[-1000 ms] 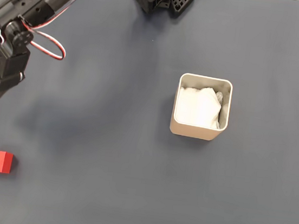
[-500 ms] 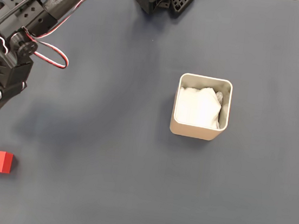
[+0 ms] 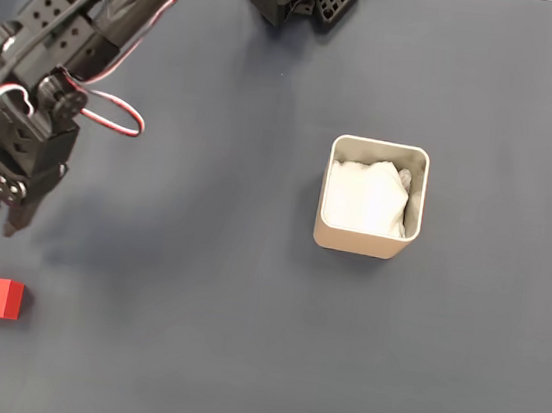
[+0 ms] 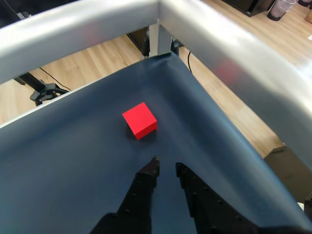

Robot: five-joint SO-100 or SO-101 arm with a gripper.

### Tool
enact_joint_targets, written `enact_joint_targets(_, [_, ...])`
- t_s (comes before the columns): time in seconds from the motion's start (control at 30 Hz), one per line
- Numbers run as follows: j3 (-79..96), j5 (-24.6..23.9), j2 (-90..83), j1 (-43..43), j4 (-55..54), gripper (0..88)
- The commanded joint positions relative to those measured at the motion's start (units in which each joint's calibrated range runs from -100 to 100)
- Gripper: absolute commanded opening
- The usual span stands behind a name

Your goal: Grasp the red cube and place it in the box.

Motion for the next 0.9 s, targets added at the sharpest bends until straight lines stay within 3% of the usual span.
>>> enact_joint_targets(0.0, [-0.4,-0.2,-0.7,-0.8,-1.4,15.8])
enact_joint_targets(0.27, [0.1,-1.8,1.1,-1.2,-8.7,30.5])
enact_joint_targets(0.87, [-6.3,-2.2,9.5,-1.2,-15.5,36.3])
